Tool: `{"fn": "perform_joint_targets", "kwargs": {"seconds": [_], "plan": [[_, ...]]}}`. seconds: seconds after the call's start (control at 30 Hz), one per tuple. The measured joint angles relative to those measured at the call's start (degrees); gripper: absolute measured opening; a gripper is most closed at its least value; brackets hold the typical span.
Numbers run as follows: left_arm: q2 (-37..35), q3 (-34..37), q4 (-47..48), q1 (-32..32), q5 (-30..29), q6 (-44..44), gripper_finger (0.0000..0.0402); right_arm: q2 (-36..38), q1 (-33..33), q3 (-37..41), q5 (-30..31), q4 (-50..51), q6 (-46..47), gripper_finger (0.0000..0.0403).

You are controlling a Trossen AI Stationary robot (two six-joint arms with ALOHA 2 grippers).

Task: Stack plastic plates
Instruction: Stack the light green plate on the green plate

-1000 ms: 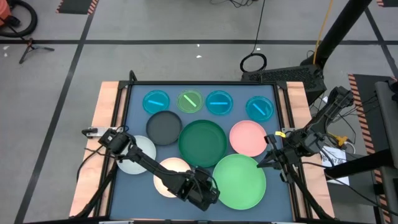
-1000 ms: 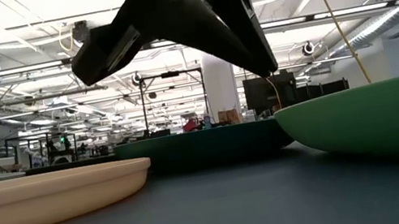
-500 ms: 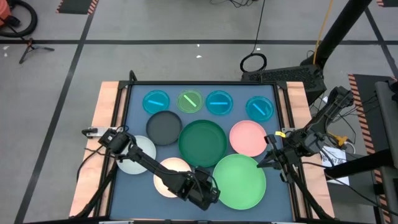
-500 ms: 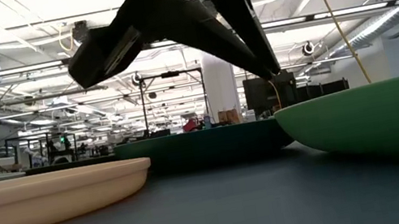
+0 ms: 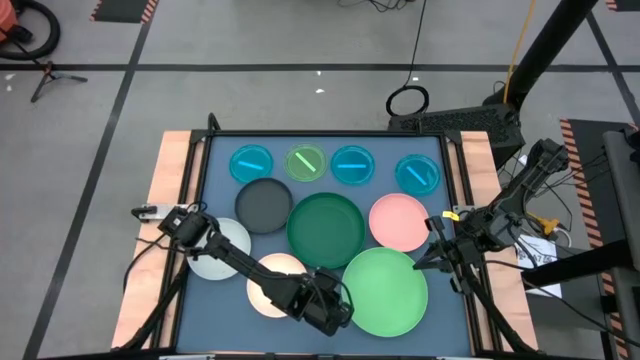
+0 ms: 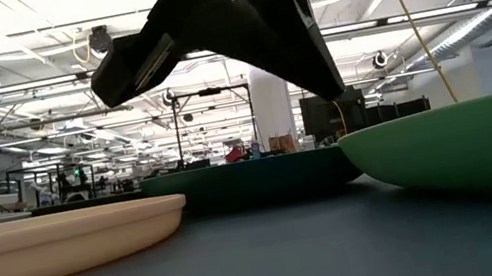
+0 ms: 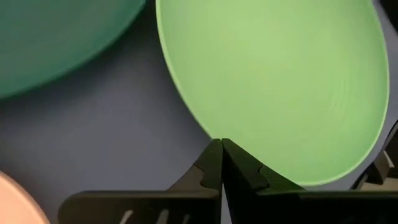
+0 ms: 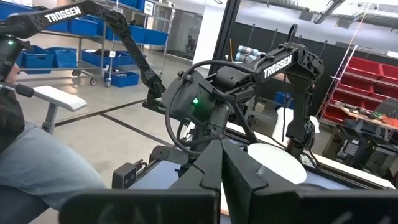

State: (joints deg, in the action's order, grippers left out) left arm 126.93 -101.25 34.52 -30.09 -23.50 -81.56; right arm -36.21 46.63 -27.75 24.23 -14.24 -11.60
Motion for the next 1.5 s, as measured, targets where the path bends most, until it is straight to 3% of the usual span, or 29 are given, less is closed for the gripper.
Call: {"fn": "perform_joint_targets", "kwargs": {"seconds": [0.37, 0.63, 1.5], "plan": [[0.0, 0.0, 0.1, 0.21, 0.76, -0.91, 0.0128, 0.0, 0.01, 0.0, 0.0, 0.0, 0.39, 0.0], [0.19, 0.0, -0.07, 1.26, -3.03, -3.25, 0.019, 0.0, 0.01, 0.0, 0.0, 0.0, 0.39, 0.0], [6.16, -0.07, -5.22, 1.14, -3.59, -3.81, 0.02, 0.02, -0.02, 0.0, 0.0, 0.91, 0.52, 0.0]]}}
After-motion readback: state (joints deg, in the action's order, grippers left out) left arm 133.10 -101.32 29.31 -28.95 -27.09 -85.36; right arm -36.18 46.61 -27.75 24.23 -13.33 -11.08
